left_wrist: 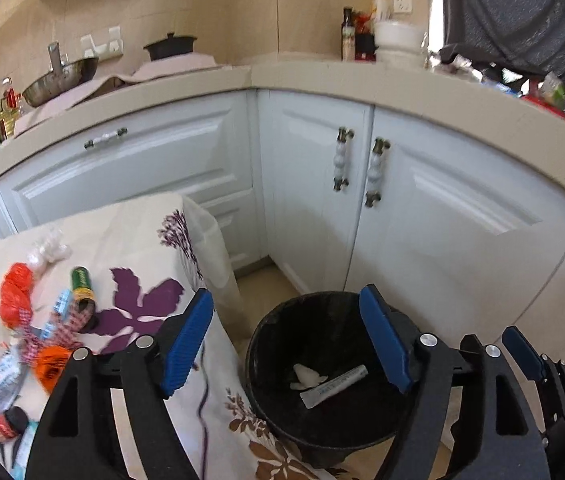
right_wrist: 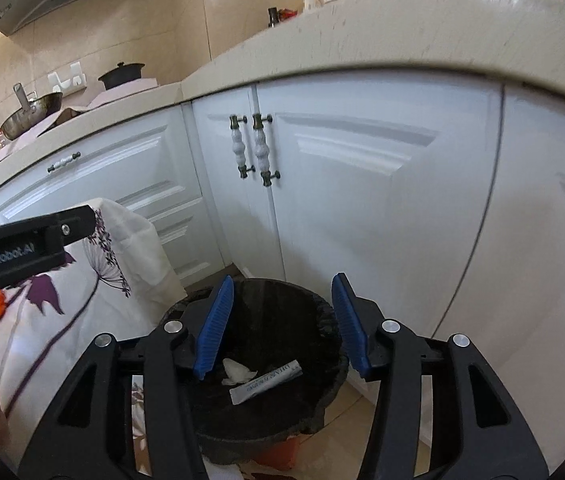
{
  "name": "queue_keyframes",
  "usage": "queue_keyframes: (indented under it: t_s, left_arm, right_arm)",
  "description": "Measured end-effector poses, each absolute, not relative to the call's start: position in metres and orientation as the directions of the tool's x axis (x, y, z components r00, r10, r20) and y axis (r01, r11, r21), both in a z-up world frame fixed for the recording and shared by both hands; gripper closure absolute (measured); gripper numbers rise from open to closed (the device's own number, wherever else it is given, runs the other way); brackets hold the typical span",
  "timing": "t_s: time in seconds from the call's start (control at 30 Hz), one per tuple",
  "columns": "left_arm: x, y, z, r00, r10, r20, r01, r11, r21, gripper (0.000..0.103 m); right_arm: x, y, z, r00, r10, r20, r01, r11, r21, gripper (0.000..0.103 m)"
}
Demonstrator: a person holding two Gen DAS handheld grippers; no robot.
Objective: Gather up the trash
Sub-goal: 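Move both tools back to the table and grasp the foil wrapper with the right tool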
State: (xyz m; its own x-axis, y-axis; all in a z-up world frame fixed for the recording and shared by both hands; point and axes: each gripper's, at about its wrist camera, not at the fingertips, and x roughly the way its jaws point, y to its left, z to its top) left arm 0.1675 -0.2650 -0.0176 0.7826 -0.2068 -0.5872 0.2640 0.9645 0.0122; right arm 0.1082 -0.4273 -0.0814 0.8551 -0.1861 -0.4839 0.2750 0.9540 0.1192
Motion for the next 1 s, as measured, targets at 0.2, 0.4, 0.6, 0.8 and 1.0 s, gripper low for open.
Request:
queue_keyframes:
  t_s: [0.2,0.4,0.6,0.8,1.0]
  left_arm:
    - [0.135,-0.226,0.002,0.800,-0.226,-0.556,0.278,0.960,0.009,0.028]
    - [0.105,-0.165,0.008,0.823,-0.183,-0.538,0.237,0.971,0.032,0.028]
    - [0.081,-0.101,0.009,0.847,-0.096,-0.522,0.146,0.988,0.056,0.028]
    - [0.062,-0.045,0.002,0.858,0.006,-0.514,0.042,0.996,0.082,0.028]
    - [0.049,-0.004,-0.010,0.848,0.071,-0.525,-0.038,0.997,0.073,0.028]
  right_arm:
    - [0.077,-0.398,-0.057,0.876,-0.174,-0.449,0.250,0.961,0.115,0.046]
    - [0.054,-0.349,-0.045,0.891,-0.103,-0.441,0.172,0.978,0.118,0.045]
    - [0.039,-0.286,-0.041,0.899,0.003,-0.439,0.051,0.992,0.112,0.045]
    - [0.027,-0.223,-0.044,0.889,0.111,-0.444,-0.077,0.993,0.094,0.045]
    - [0.022,-0.176,-0.058,0.856,0.182,-0.484,-0.165,0.983,0.077,0.045]
